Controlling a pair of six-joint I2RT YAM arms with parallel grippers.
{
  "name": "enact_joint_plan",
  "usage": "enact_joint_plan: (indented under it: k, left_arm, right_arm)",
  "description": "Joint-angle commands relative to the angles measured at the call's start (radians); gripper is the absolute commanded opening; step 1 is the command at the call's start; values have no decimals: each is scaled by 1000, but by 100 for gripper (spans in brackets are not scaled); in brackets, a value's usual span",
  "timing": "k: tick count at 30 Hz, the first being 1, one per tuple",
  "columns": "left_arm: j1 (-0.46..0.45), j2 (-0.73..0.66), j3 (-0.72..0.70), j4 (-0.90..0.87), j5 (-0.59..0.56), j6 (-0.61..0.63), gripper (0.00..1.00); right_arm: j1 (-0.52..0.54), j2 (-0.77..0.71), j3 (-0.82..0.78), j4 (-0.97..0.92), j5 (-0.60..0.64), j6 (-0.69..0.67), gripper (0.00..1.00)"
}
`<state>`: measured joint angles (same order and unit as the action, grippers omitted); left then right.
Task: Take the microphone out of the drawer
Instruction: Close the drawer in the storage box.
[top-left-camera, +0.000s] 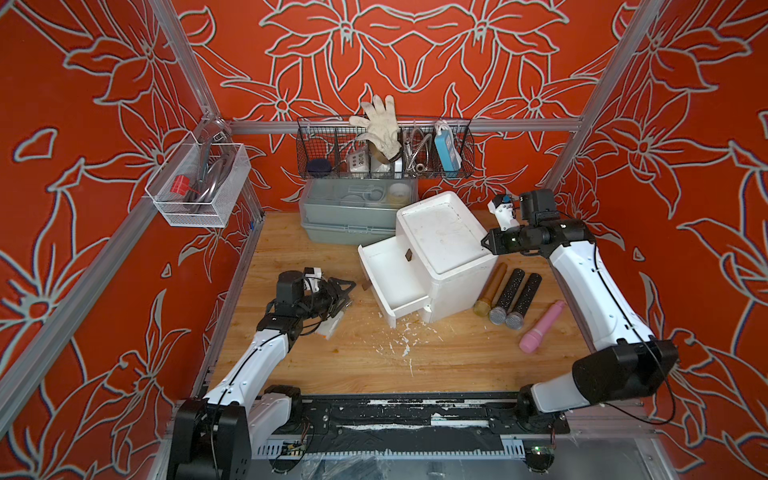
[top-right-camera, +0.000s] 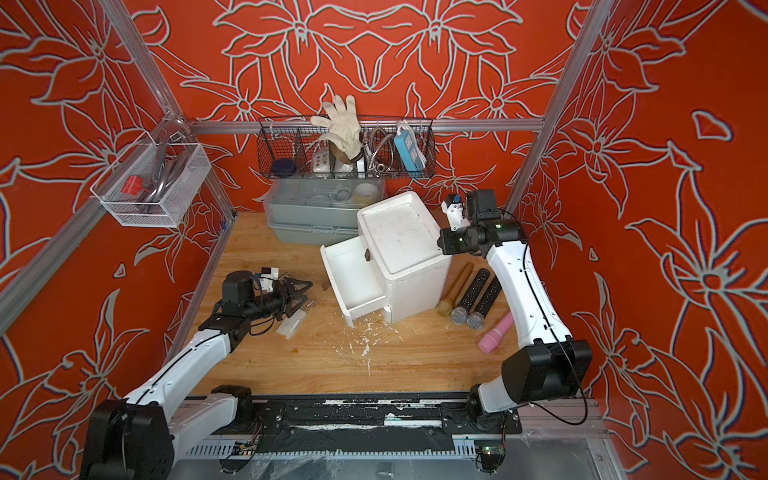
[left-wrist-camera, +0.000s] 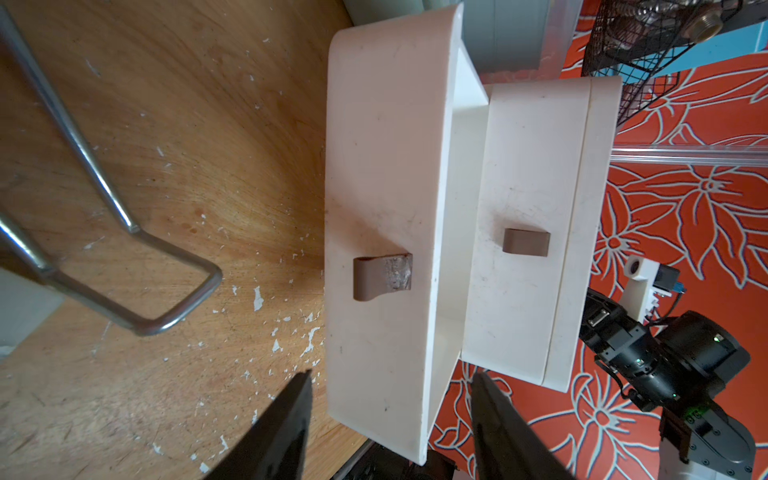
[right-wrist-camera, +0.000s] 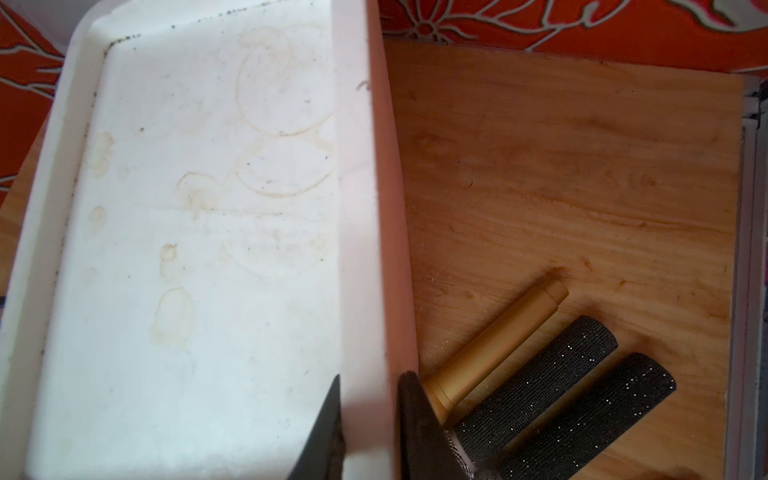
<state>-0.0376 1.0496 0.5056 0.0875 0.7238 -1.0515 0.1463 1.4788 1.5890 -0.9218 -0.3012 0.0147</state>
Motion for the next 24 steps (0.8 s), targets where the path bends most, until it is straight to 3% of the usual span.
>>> enact_joint_plan:
  k: [1, 3, 8, 12, 13, 24]
  left_arm:
    - [-8, 23, -10, 64, 11, 19, 59]
    - [-23, 52, -8, 87, 1, 18, 57]
    - [-70, 153, 15, 151, -15, 11, 47]
    - [-102, 247, 57, 218, -30, -4, 21]
    - [-110, 264, 66, 233, -33, -6, 18]
    - [-216, 376, 156, 324, -101, -31, 19]
  right_arm:
    - [4, 21, 24, -45, -5, -26, 10]
    - [3, 22, 32, -49, -10, -37, 3]
    - [4, 10, 36, -46, -35, -47, 0]
    - [4, -12, 9, -29, -49, -39, 0]
    - [5, -15, 4, -28, -52, -38, 0]
    - [4, -14, 0, -28, -79, -31, 0]
